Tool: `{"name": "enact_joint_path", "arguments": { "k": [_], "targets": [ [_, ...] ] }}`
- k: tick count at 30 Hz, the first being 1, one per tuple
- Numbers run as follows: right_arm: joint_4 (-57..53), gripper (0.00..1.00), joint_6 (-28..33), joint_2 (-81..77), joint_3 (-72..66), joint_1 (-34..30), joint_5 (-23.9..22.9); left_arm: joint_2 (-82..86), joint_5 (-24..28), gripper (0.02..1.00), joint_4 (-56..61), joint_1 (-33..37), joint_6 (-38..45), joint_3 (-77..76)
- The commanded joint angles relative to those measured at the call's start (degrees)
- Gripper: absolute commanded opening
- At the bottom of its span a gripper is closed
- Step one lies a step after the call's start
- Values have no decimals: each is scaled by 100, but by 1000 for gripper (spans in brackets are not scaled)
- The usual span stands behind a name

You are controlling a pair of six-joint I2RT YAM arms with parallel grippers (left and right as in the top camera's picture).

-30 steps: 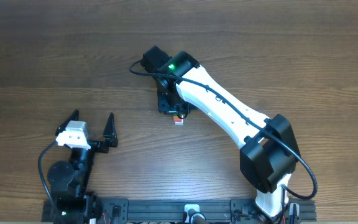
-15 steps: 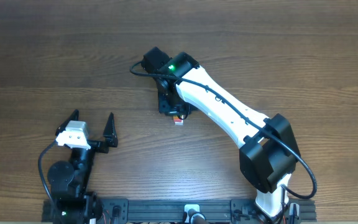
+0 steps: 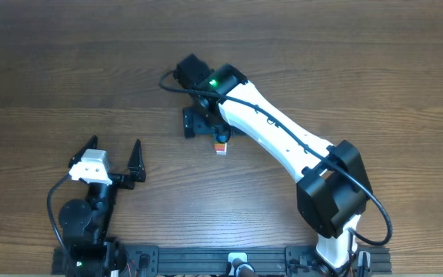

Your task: Stack Cubes

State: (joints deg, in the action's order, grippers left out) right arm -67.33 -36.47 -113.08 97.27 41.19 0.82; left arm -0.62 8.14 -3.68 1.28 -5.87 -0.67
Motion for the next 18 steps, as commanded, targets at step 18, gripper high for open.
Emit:
{"name": "enact_joint_path", "arguments": {
  "k": [18],
  "targets": [
    [1447, 991, 2638, 820, -732, -2841, -1097, 35, -28, 996, -2, 35, -61, 35]
  ]
}}
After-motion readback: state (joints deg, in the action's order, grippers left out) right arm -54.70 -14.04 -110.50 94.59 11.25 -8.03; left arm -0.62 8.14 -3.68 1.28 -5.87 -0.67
